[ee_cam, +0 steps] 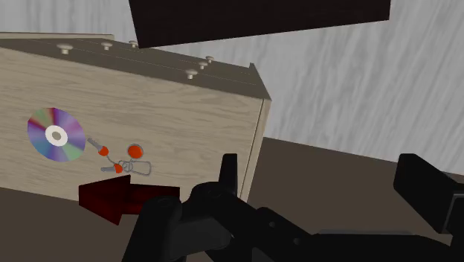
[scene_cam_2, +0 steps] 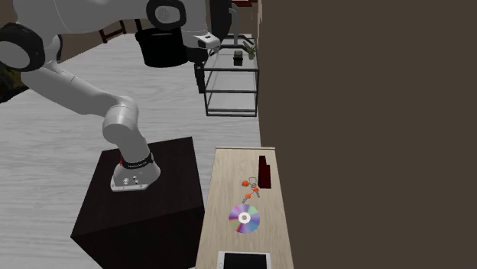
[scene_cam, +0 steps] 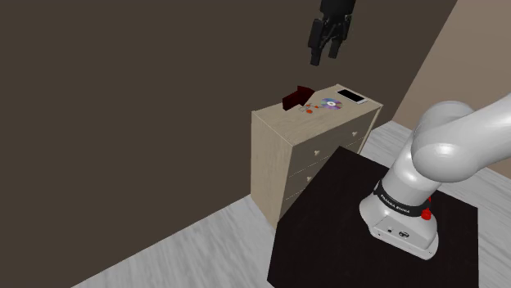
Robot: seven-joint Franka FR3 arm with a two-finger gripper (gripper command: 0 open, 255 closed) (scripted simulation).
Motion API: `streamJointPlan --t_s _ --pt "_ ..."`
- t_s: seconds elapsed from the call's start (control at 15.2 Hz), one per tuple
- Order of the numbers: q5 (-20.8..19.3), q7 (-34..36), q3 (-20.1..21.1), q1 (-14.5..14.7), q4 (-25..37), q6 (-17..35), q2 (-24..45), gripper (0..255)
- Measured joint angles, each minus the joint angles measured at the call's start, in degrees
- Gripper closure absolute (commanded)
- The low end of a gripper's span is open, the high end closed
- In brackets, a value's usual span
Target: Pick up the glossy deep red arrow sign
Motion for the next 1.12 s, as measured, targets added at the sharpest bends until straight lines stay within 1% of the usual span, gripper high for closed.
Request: streamJointPlan --t_s 0.13,0.53,0.79,0.92,1.12 --pt "-0.43 -1.16 -0.54 0.1 -0.33 0.41 0.16 0" --pt "-6.15 -16.67 -7.99 0.75 -2.77 4.88 2.9 0" --pt "-9.86 -27.81 -13.51 1.41 -4.02 10.41 7.3 0" --pt "-11.53 -33.8 -16.55 1.68 -3.44 12.75 10.07 0" --pt "-12.97 -41.96 -20.35 2.7 -2.27 16.79 15.09 0"
